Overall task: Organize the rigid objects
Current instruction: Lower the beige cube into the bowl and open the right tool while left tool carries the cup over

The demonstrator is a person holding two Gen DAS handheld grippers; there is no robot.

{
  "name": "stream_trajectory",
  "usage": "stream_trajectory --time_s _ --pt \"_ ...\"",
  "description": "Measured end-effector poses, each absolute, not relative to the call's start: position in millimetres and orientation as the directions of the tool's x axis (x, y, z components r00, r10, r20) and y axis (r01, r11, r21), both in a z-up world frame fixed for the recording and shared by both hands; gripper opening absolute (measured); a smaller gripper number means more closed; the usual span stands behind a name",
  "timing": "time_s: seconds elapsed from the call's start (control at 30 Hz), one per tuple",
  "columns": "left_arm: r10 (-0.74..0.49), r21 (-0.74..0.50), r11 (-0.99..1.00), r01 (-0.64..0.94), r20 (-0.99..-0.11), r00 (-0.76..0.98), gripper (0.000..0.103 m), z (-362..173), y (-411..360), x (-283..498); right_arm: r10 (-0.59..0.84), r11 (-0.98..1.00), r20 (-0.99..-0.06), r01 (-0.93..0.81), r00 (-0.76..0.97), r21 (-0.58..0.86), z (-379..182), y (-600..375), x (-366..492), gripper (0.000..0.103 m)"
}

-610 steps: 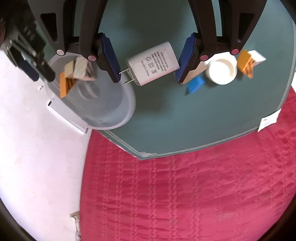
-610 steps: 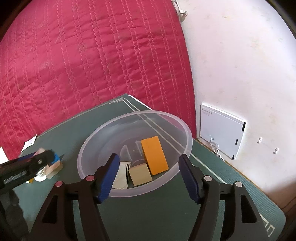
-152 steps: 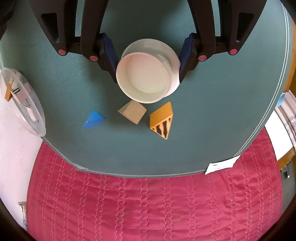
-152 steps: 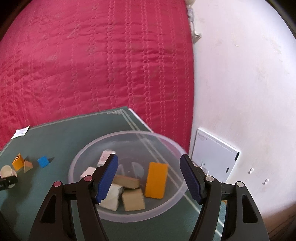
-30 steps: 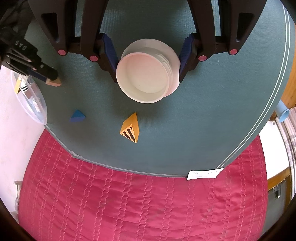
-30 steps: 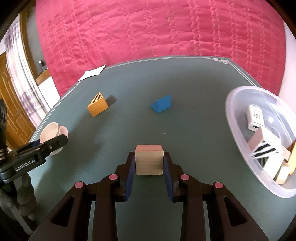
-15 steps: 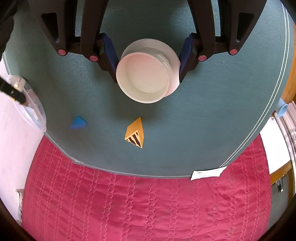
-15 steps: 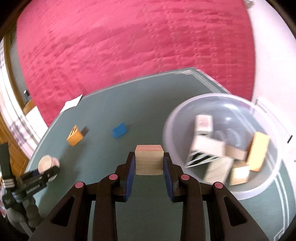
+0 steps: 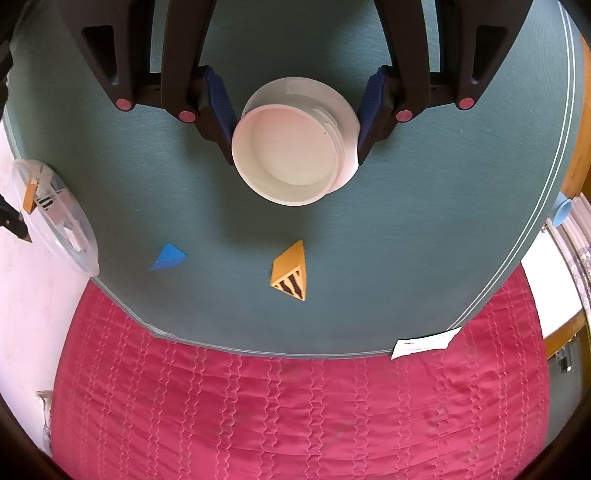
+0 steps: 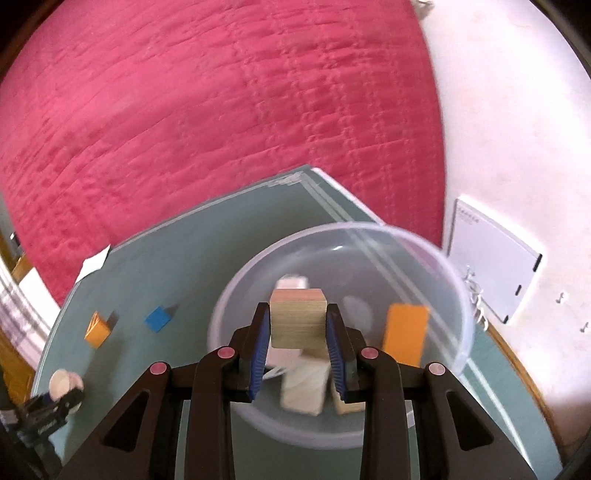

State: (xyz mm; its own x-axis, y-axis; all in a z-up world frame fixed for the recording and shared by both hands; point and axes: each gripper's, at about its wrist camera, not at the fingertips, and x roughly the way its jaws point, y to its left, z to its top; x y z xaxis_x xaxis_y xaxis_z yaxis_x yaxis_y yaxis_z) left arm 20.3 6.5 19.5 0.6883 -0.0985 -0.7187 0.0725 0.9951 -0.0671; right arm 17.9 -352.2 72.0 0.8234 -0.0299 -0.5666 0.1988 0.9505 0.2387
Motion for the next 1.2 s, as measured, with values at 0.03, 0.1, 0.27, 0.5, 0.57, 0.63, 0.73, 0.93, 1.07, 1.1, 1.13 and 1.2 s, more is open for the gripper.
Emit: stream_trajectory --time_s 0.03,0.1,0.27,0.5,0.57,0.63,0.73,0.93,1.07,1.1,1.13,1.2 --pt "-0.1 -0.067 0.995 0.075 -0.718 0.688 0.061 20.2 4.3 19.9 -0.047 0.948 -0.566 0.215 0.823 0.233 71.3 -357.6 18.5 0.034" --pt "-0.106 -0.066 0.994 0.085 -0.717 0.689 0.061 22.8 -1.2 19.5 -0.079 0.945 -0.563 0.241 0.823 0.22 70.6 -364.5 20.7 0.041" --pt "-0.113 -0.043 0.992 0.117 -0.706 0.7 0.061 32.4 -20.1 18.1 -0.114 0.942 -0.559 0.269 0.821 0.202 66.0 -379.8 15.1 0.045" --pt "-0.149 -0.02 0.982 0.188 -0.691 0.707 0.061 44.5 -54.8 22.1 -0.235 0.931 -0.523 0.344 0.819 0.119 62.4 -389.6 1.1 0.045" --pt "-0.163 -0.012 0.977 0.213 -0.683 0.712 0.061 49.0 -66.1 23.8 -0.25 0.931 -0.516 0.351 0.819 0.106 60.3 -391.5 -2.7 0.045" --pt "-0.179 -0.008 0.972 0.236 -0.675 0.716 0.061 53.6 -77.7 26.1 -0.254 0.931 -0.512 0.351 0.82 0.101 57.9 -392.3 -6.1 0.045" --pt "-0.208 -0.014 0.963 0.268 -0.668 0.714 0.061 59.6 -92.6 30.0 -0.241 0.932 -0.509 0.344 0.827 0.118 56.1 -393.2 -9.8 0.045" --pt "-0.26 -0.022 0.945 0.327 -0.656 0.708 0.061 67.4 -122.4 38.3 -0.228 0.931 -0.499 0.337 0.836 0.14 54.3 -393.9 -11.6 0.045" --pt "-0.298 -0.033 0.93 0.367 -0.653 0.696 0.061 69.8 -141.3 46.0 -0.227 0.927 -0.494 0.342 0.839 0.154 53.9 -394.8 -15.6 0.045" --pt "-0.308 -0.036 0.925 0.377 -0.652 0.693 0.061 70.1 -146.1 48.0 -0.228 0.926 -0.493 0.344 0.84 0.157 53.9 -395.3 -16.1 0.045" --pt "-0.318 -0.039 0.92 0.389 -0.653 0.687 0.061 70.3 -151.8 50.8 -0.229 0.924 -0.492 0.346 0.84 0.16 53.8 -395.6 -15.9 0.046" --pt "-0.337 -0.049 0.912 0.407 -0.655 0.676 0.061 71.0 -162.5 57.6 -0.232 0.92 -0.492 0.354 0.839 0.169 53.6 -396.9 -16.8 0.046"
